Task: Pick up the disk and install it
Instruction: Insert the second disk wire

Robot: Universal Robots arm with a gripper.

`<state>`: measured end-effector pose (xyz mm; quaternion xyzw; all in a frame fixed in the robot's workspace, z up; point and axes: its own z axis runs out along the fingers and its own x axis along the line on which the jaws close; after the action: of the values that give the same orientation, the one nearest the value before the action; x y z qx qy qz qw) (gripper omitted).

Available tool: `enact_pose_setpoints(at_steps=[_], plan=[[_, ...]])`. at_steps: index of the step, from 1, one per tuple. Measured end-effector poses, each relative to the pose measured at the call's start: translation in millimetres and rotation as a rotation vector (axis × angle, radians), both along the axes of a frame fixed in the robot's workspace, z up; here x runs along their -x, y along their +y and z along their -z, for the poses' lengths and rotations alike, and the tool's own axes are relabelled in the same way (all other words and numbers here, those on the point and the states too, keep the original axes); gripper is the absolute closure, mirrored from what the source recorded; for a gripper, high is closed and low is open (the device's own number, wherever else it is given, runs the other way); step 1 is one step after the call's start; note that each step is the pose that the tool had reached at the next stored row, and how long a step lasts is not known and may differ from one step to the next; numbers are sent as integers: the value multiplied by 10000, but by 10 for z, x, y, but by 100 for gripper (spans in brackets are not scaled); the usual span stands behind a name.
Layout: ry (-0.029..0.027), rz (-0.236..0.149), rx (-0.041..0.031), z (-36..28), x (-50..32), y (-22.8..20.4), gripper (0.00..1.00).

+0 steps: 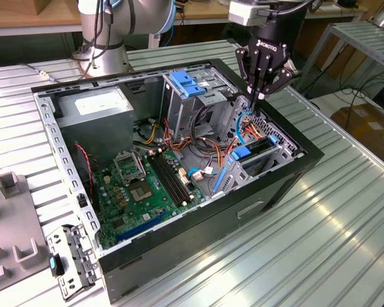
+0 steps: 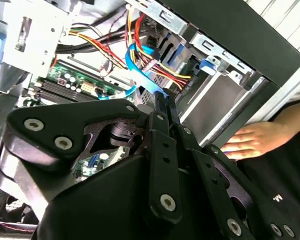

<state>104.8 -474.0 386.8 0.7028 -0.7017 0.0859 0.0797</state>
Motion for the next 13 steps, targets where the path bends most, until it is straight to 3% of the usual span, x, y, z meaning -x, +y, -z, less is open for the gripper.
enact_pose_setpoints(at_steps=[1, 7, 13], plan=[[0, 0, 108, 13, 0, 0, 83], [0, 0, 399, 27, 0, -1, 83], [-1, 11, 424, 27, 0, -1, 83]])
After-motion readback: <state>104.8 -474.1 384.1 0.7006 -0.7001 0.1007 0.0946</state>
